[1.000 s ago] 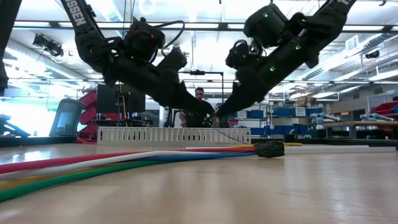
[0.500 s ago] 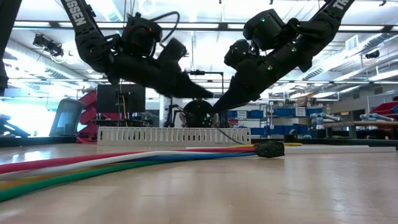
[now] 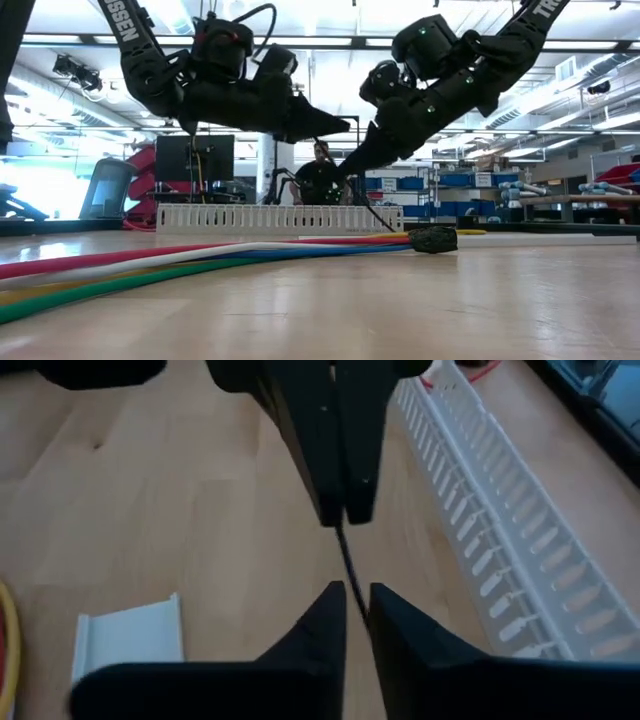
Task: Ziptie cables
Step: Wrap the cables together using the black zip tie
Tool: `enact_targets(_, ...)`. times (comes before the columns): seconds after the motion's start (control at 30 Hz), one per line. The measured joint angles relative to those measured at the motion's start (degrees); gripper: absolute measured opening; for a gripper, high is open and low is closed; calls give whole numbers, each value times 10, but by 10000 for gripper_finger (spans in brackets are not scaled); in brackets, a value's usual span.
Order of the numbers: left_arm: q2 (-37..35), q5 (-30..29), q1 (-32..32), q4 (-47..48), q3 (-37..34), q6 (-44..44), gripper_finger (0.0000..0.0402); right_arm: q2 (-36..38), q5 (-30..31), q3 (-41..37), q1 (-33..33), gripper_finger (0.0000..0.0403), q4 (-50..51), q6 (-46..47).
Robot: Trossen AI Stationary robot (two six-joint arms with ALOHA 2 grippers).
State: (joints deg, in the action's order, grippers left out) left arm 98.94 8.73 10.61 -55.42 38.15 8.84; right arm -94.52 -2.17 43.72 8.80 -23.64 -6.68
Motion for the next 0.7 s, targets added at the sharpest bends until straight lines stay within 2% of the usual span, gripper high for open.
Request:
enact_targets(0.07, 0, 0, 0, -13, 0, -5, 1, 0, 1, 0, 0, 7, -4, -5)
enact_targets(0.23, 0, -6, 0, -29, 0, -17, 6, 0, 4, 0, 0, 1, -3, -5)
enact_targets(0.4, 0, -44, 0, -47, 0, -32, 29, 0, 56, 0, -12, 0, 5, 15)
enact_targets(0.7, 0, -59, 1, -45, 0, -44, 86, 0, 137, 0, -40, 0, 20, 84)
